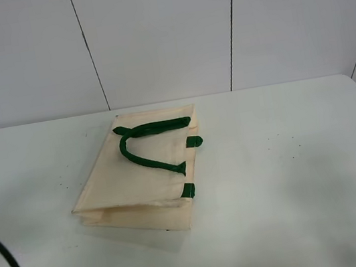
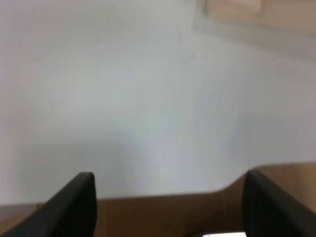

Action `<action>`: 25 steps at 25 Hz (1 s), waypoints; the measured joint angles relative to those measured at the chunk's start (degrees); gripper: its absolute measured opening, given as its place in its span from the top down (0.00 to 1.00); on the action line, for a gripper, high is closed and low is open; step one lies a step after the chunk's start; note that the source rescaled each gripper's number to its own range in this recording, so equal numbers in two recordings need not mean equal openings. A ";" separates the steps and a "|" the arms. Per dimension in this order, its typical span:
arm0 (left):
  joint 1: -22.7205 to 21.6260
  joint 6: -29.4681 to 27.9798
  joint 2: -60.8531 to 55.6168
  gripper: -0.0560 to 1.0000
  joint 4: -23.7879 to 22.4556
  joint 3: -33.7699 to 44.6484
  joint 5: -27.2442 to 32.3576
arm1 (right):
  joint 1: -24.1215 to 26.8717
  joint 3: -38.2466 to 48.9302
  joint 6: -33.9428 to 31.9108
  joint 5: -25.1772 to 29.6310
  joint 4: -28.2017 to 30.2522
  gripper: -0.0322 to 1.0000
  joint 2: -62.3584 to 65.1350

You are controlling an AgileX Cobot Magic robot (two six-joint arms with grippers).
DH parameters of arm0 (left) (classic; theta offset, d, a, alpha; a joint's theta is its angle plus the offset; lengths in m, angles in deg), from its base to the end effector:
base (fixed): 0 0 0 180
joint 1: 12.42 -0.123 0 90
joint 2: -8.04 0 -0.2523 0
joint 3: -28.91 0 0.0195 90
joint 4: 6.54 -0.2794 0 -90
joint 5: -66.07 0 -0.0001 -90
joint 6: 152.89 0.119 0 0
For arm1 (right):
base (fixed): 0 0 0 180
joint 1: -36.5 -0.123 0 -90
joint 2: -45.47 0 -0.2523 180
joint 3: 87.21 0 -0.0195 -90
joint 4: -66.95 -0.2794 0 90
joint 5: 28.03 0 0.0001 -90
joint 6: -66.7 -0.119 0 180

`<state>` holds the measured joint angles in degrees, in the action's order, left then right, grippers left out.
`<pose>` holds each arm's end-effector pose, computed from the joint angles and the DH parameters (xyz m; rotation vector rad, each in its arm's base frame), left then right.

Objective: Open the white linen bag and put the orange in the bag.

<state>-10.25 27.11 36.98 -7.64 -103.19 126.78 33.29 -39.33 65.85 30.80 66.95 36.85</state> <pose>0.1271 -0.0028 0.2398 0.0489 2.4000 0.0068 0.0802 0.0045 0.2803 -0.0415 2.0127 0.0451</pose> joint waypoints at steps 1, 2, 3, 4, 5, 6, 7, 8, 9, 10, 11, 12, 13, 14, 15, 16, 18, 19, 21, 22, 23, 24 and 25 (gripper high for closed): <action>0.00 0.00 -1.82 0.18 0.00 0.00 0.00 | 0.00 0.00 0.00 0.00 0.00 0.00 0.00; 0.00 0.00 -4.08 0.18 0.08 0.00 0.00 | 0.00 0.00 0.00 0.00 0.00 0.00 0.00; 0.00 0.00 -5.52 0.18 0.14 0.00 0.00 | 0.00 0.00 0.00 0.00 0.00 0.00 0.00; 0.00 0.00 -6.75 0.18 0.21 0.00 0.00 | 0.00 0.00 0.00 0.00 0.00 0.00 0.00; 0.00 0.00 -7.91 0.18 0.21 0.00 0.00 | 0.00 0.00 0.00 0.00 0.00 0.00 0.00; 0.00 0.00 -8.59 0.18 0.15 0.00 0.06 | 0.00 0.00 0.00 0.00 0.00 0.00 0.00; 0.00 0.00 -8.89 0.18 0.11 0.00 0.07 | 0.00 0.00 0.00 0.00 0.00 0.00 0.00; 0.00 0.00 -8.89 0.18 0.10 0.00 0.07 | 0.00 0.00 0.00 0.00 0.00 0.00 0.00; 0.00 0.00 -8.89 0.18 0.10 0.00 0.07 | 0.00 0.00 0.00 0.00 0.00 0.00 0.00; 0.00 0.00 -8.89 0.18 0.04 0.00 0.07 | 0.00 0.00 0.00 0.00 0.00 0.00 0.00; 0.00 0.00 -8.89 0.18 0.04 0.00 0.07 | 0.00 0.00 0.00 0.00 0.00 0.00 0.00; 0.00 0.00 -8.89 0.18 0.04 0.00 0.07 | 0.00 0.00 0.00 0.00 0.00 0.00 0.00; 0.00 0.00 -8.89 0.18 0.04 0.00 0.07 | 0.00 0.00 0.00 0.00 0.00 0.00 0.00; 0.00 0.00 -9.05 0.18 0.04 0.00 0.07 | 0.00 0.00 0.00 0.00 0.00 0.00 0.00; 0.00 0.00 -9.40 0.18 0.04 0.00 0.07 | 0.00 0.00 0.00 0.00 0.00 0.00 0.00; 0.00 0.00 -10.09 0.18 0.04 0.00 0.07 | 0.00 0.00 0.00 0.00 0.00 0.00 0.00; 0.00 0.00 -12.27 0.18 0.23 0.00 0.07 | 0.00 0.00 0.00 0.00 0.00 0.00 0.00; 0.00 0.00 -13.83 0.18 0.23 0.00 0.07 | 0.00 0.00 0.00 0.00 0.00 0.00 0.00; 0.00 0.00 -17.46 0.18 0.23 0.00 0.07 | 0.00 0.00 0.00 0.00 0.00 0.00 0.00; 0.00 0.00 -18.82 0.18 0.23 0.00 0.07 | 0.00 0.00 0.00 0.00 0.00 0.00 0.00; 0.00 0.00 -19.87 0.18 0.27 0.00 0.07 | 0.00 0.00 0.00 0.00 0.00 0.00 0.00; 0.00 0.00 -20.24 0.18 0.27 0.00 0.14 | 0.00 0.00 0.00 0.00 -0.30 0.00 0.00; 0.00 0.00 -20.40 0.18 0.27 0.00 0.14 | 0.00 0.00 0.00 0.00 -0.30 0.00 0.00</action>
<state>-10.25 27.11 16.57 -7.37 -103.19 126.92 33.29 -39.33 65.85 30.80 66.65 36.85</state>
